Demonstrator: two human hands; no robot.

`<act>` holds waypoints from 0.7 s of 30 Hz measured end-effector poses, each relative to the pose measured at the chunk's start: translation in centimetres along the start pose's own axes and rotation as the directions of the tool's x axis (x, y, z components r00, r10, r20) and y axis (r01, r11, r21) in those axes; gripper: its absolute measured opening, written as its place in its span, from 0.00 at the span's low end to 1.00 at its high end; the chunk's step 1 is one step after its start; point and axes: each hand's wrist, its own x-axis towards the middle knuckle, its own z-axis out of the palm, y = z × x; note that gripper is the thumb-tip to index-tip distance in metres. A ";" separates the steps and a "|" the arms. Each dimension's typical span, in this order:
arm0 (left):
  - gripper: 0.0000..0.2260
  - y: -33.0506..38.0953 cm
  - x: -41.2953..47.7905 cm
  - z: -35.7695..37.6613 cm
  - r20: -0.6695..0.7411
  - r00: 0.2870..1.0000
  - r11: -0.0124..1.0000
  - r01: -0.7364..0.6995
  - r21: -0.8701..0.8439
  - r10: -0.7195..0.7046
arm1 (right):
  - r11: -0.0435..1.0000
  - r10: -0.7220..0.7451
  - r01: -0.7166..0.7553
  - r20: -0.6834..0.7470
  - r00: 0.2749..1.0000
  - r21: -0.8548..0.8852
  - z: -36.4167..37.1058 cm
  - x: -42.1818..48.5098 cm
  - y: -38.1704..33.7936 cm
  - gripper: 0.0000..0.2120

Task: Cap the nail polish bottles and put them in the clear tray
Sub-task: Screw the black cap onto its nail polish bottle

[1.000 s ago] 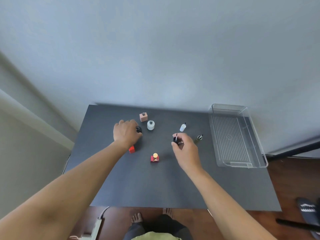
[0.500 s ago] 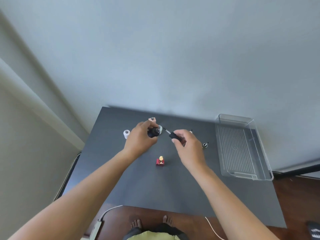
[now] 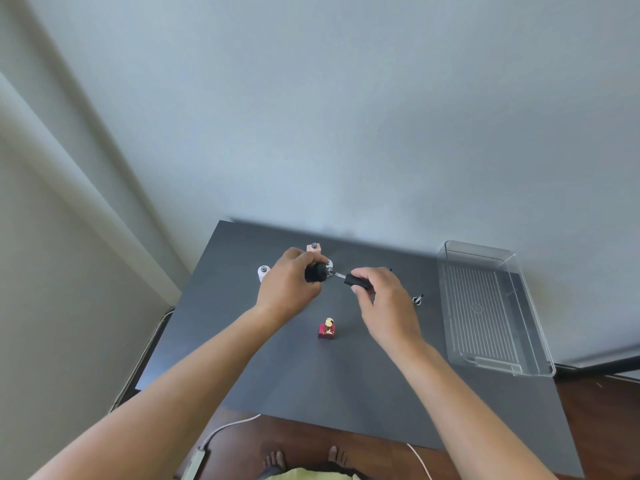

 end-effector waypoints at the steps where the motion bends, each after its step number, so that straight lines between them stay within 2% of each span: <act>1: 0.18 0.0 0.0 0.0 -0.012 1.000 1.000 -0.020 0.024 0.020 | 1.000 -0.006 0.006 -0.005 1.000 -0.001 -0.1 0.0 -0.1 0.10; 5: 0.19 0.3 -0.1 0.1 -0.019 0.994 0.992 -0.106 0.066 0.107 | 0.999 -0.027 0.028 -0.011 1.000 0.021 -0.4 0.3 -0.3 0.12; 10: 0.16 0.9 -0.1 0.2 0.021 0.992 0.992 -0.123 0.037 0.122 | 0.993 0.015 -0.010 -0.044 0.999 0.116 -0.9 0.8 -0.3 0.15; 16: 0.13 1.8 -0.3 0.3 -0.004 0.992 0.991 -0.123 -0.060 0.123 | 0.939 0.200 -0.182 -0.032 0.979 0.291 -0.8 1.0 0.0 0.10; 21: 0.12 2.2 -0.4 0.3 -0.003 0.991 0.988 -0.131 -0.080 0.131 | 0.922 0.238 -0.207 -0.055 0.970 0.327 -0.8 0.9 0.5 0.05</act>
